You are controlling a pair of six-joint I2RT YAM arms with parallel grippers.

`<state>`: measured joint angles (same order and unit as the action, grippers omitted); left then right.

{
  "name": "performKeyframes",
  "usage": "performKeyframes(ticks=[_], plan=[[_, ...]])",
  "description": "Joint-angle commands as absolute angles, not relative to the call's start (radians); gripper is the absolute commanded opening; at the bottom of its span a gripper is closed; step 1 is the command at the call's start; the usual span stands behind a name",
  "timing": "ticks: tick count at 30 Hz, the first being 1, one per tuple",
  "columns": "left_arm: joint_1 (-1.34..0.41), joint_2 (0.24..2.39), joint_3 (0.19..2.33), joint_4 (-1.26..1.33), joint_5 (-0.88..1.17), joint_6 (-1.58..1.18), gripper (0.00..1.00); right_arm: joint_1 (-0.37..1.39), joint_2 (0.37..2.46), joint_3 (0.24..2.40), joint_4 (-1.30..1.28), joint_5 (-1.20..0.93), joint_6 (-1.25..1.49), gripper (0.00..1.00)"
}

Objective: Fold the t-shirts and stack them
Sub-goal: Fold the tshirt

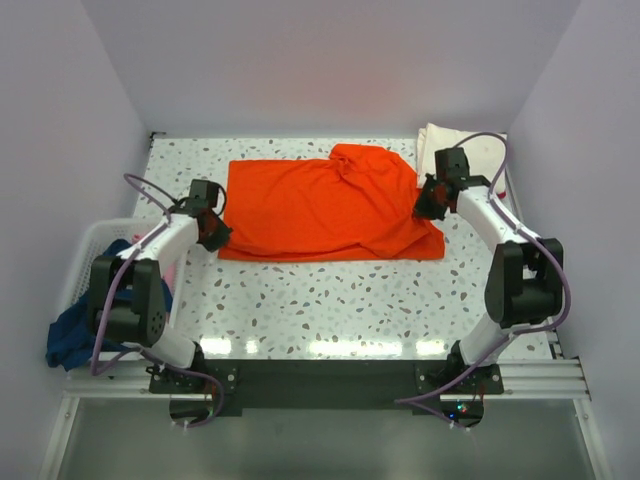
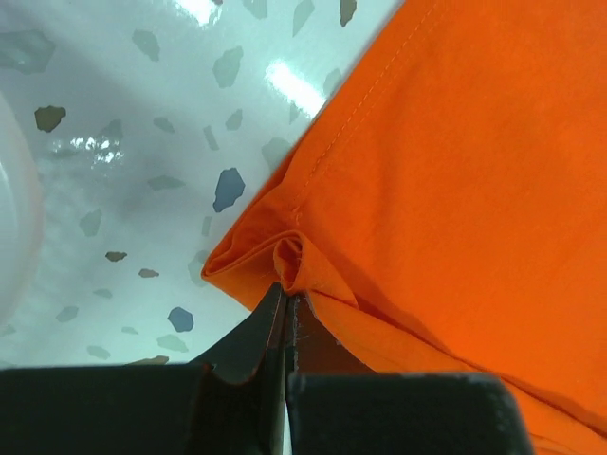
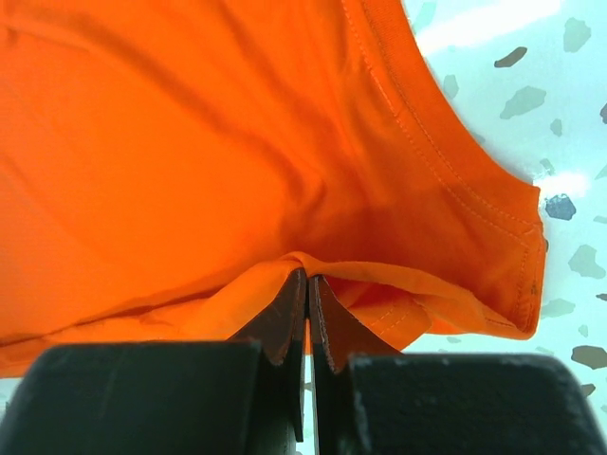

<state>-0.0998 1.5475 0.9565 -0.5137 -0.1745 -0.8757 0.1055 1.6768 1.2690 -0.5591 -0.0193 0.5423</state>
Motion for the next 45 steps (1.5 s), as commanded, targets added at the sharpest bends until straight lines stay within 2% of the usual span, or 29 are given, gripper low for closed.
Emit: performKeyframes(ticks=[1, 45], plan=[[-0.078, 1.566, 1.019, -0.480, -0.190, -0.865, 0.00, 0.084, 1.686, 1.328, -0.531, -0.043, 0.551, 0.00], [-0.032, 1.830, 1.289, -0.483, -0.143, -0.838, 0.00, 0.012, 1.832, 1.448, -0.503, -0.103, 0.580, 0.00]])
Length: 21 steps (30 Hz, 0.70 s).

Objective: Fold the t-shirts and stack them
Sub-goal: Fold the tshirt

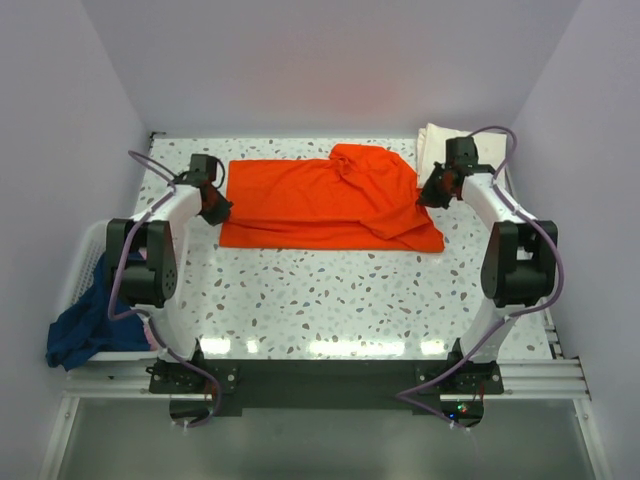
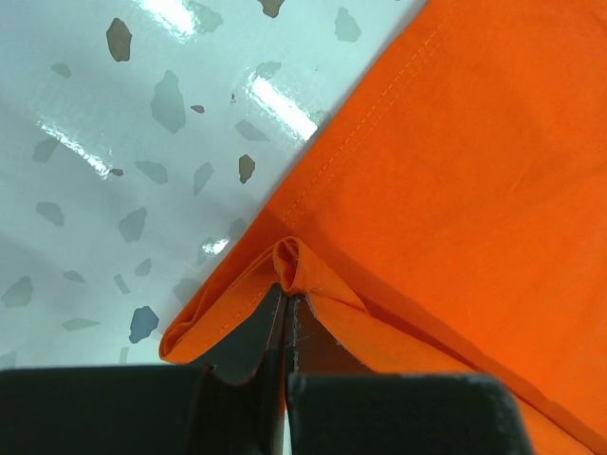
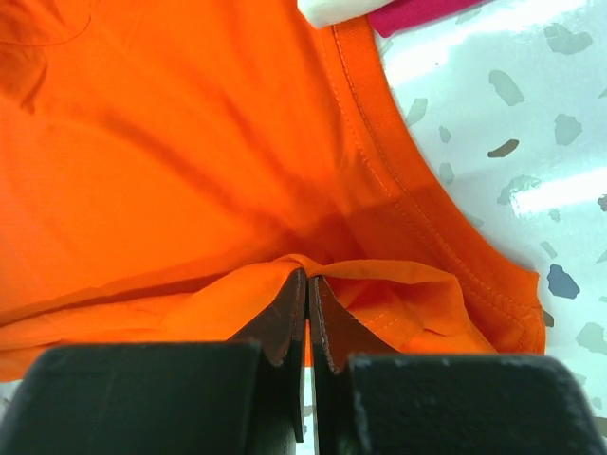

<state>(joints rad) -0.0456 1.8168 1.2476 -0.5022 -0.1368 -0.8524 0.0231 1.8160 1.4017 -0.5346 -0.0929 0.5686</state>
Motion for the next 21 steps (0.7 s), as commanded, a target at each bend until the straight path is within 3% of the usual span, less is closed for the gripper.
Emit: performKeyframes(ticks=[1, 8, 11, 13, 15, 17, 21], plan=[[-0.031, 1.833, 1.292, -0.485, -0.143, -0.836, 0.00, 0.009, 1.836, 1.448, -0.503, -0.103, 0.578, 0.00], [-0.015, 1.842, 1.296, -0.465, -0.137, -0.824, 0.02, 0.003, 1.861, 1.465, -0.499, -0.109, 0.581, 0.00], [-0.006, 1.838, 1.296, -0.454, -0.129, -0.815, 0.12, 0.002, 1.870, 1.465, -0.486, -0.115, 0.584, 0.00], [0.000, 1.830, 1.290, -0.443, -0.117, -0.810, 0.26, 0.002, 1.876, 1.466, -0.477, -0.126, 0.583, 0.00], [0.000, 1.812, 1.282, -0.425, -0.110, -0.802, 0.52, 0.003, 1.881, 1.466, -0.468, -0.132, 0.583, 0.00], [0.000, 1.787, 1.269, -0.417, -0.110, -0.793, 0.68, 0.003, 1.891, 1.473, -0.471, -0.135, 0.584, 0.00], [0.000, 1.747, 1.230, -0.408, -0.103, -0.785, 0.71, 0.003, 1.899, 1.468, -0.468, -0.140, 0.583, 0.00]])
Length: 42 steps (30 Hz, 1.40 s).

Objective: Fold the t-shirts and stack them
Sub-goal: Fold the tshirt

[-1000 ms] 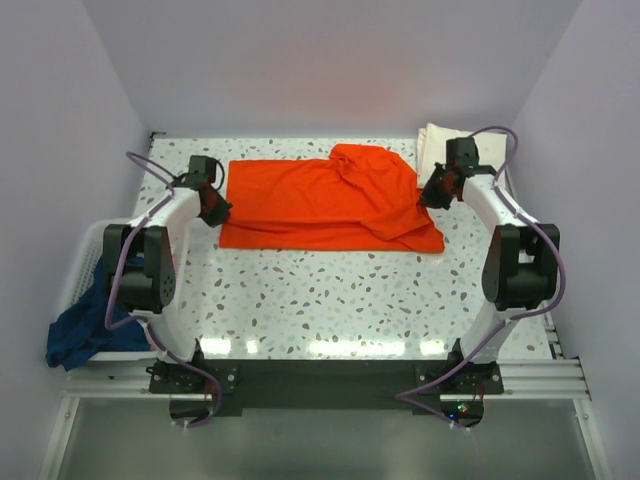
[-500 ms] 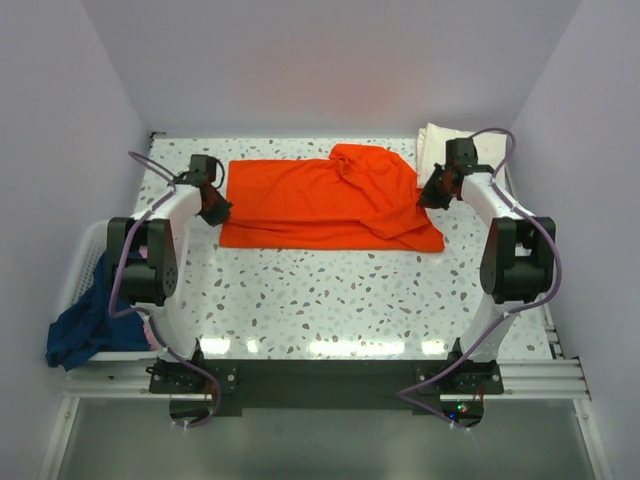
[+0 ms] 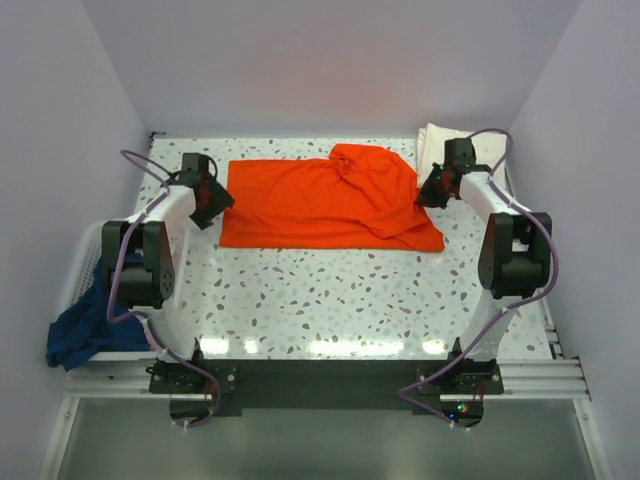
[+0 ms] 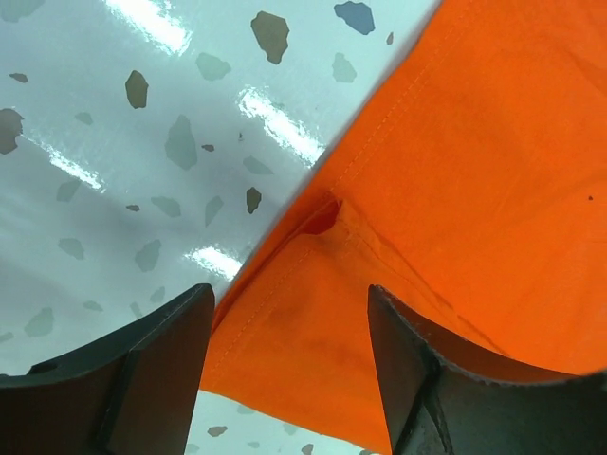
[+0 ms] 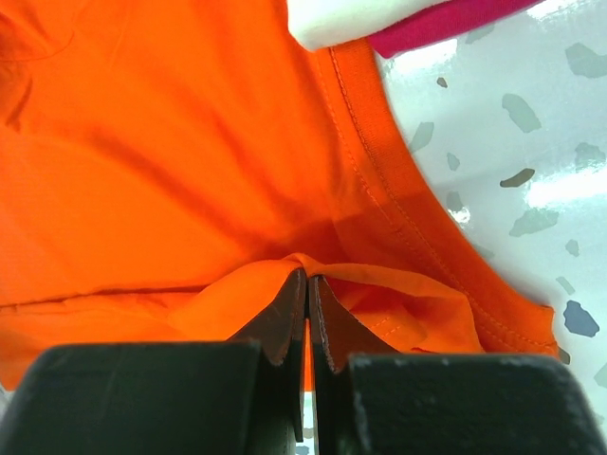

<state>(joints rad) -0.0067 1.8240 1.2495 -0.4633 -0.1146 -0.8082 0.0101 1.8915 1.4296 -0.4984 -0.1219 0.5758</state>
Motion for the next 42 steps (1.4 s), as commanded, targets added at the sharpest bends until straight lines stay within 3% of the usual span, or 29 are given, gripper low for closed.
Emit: performKeyframes(ticks=[1, 3, 6, 10, 11, 16, 25, 42], plan=[[0.000, 1.730, 1.220, -0.405, -0.100, -0.788, 0.70, 0.002, 1.899, 1.467, -0.466, -0.138, 0.583, 0.00], [0.000, 1.717, 1.195, -0.397, -0.091, -0.793, 0.66, 0.003, 1.901, 1.466, -0.466, -0.138, 0.583, 0.00], [-0.009, 1.694, 1.146, -0.382, -0.087, -0.792, 0.63, 0.003, 1.904, 1.476, -0.468, -0.135, 0.578, 0.08], [-0.038, 1.687, 1.137, -0.362, -0.081, -0.773, 0.56, 0.002, 1.916, 1.506, -0.492, -0.132, 0.557, 0.23], [-0.043, 1.690, 1.141, -0.356, -0.072, -0.767, 0.55, 0.003, 1.913, 1.517, -0.502, -0.126, 0.552, 0.33], [-0.089, 1.710, 1.169, -0.347, -0.043, -0.735, 0.54, 0.002, 1.830, 1.477, -0.532, -0.020, 0.522, 0.56], [-0.129, 1.730, 1.146, -0.318, -0.009, -0.727, 0.54, 0.009, 1.704, 1.203, -0.417, -0.048, 0.546, 0.50], [-0.130, 1.747, 1.143, -0.324, -0.005, -0.726, 0.54, 0.031, 1.844, 1.177, -0.292, -0.107, 0.586, 0.53]])
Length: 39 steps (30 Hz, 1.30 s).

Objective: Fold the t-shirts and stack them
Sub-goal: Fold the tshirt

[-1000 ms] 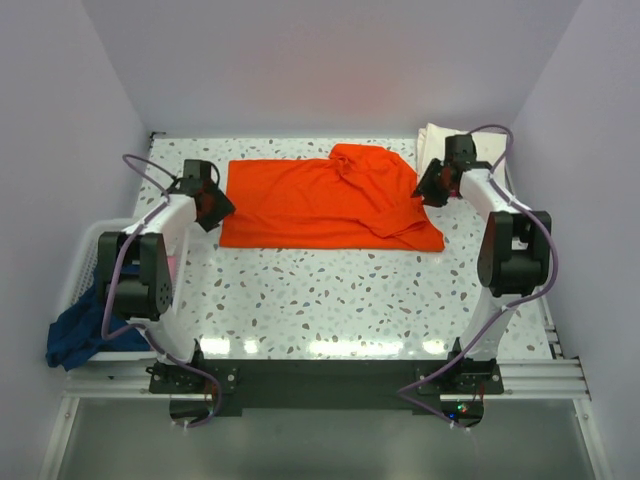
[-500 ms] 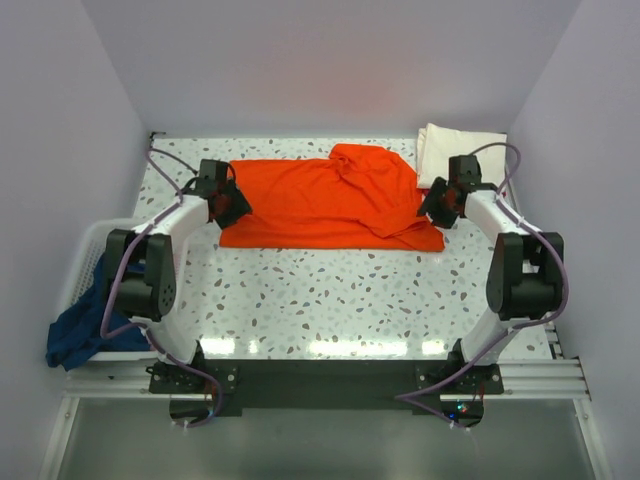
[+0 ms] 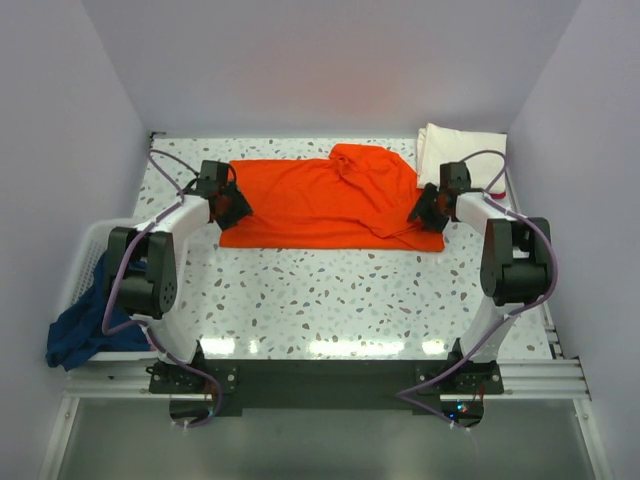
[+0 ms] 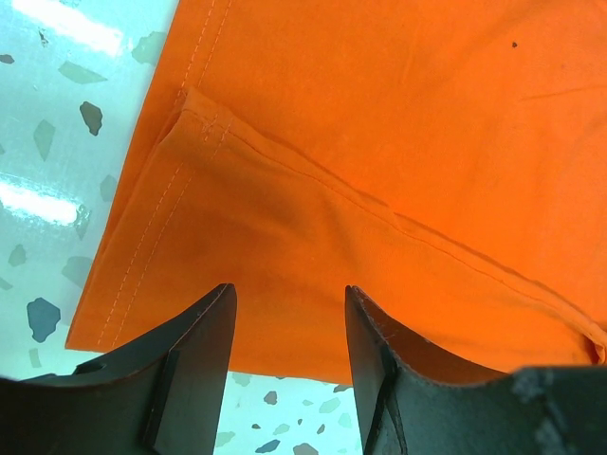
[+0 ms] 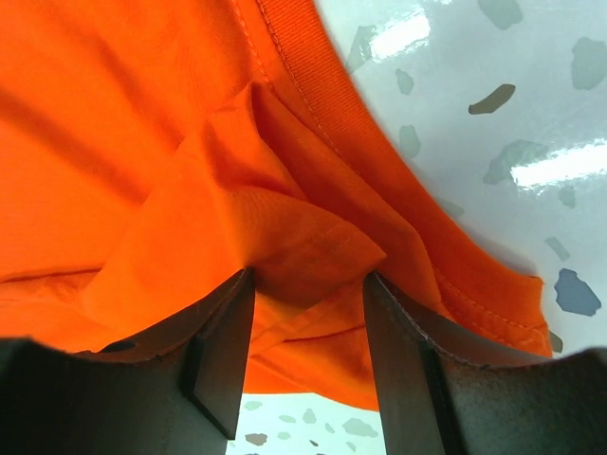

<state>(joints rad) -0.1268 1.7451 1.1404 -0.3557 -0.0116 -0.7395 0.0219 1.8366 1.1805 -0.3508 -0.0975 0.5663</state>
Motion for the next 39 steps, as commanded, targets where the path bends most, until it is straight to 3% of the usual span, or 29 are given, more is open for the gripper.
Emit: performKeyframes(ticks=[1, 2, 3, 6, 10, 13, 33, 36, 37, 39], plan=[[-0.130, 1.747, 1.143, -0.325, -0.006, -0.724, 0.54, 0.031, 1.842, 1.178, -0.290, -0.106, 0.589, 0.52], [-0.130, 1.747, 1.143, -0.325, -0.008, -0.726, 0.54, 0.034, 1.844, 1.178, -0.285, -0.106, 0.592, 0.50], [-0.130, 1.747, 1.141, -0.325, -0.008, -0.724, 0.54, 0.034, 1.845, 1.180, -0.284, -0.106, 0.598, 0.38], [-0.130, 1.749, 1.143, -0.328, -0.008, -0.724, 0.54, 0.035, 1.847, 1.198, -0.288, -0.104, 0.607, 0.18], [-0.130, 1.749, 1.146, -0.331, -0.011, -0.723, 0.54, 0.041, 1.847, 1.244, -0.307, -0.106, 0.614, 0.03], [-0.130, 1.752, 1.149, -0.333, -0.012, -0.723, 0.53, 0.049, 1.855, 1.290, -0.324, -0.112, 0.614, 0.00], [-0.130, 1.775, 1.187, -0.321, 0.060, -0.670, 0.56, 0.058, 2.124, 1.654, -0.362, -0.209, 0.716, 0.00], [-0.153, 1.758, 1.195, -0.287, 0.095, -0.632, 0.60, 0.058, 2.123, 1.651, -0.342, -0.216, 0.715, 0.21], [-0.178, 1.753, 1.204, -0.269, 0.098, -0.621, 0.61, 0.060, 2.111, 1.648, -0.338, -0.218, 0.712, 0.35], [-0.205, 1.749, 1.221, -0.235, 0.121, -0.586, 0.63, 0.060, 2.094, 1.641, -0.330, -0.219, 0.704, 0.46]])
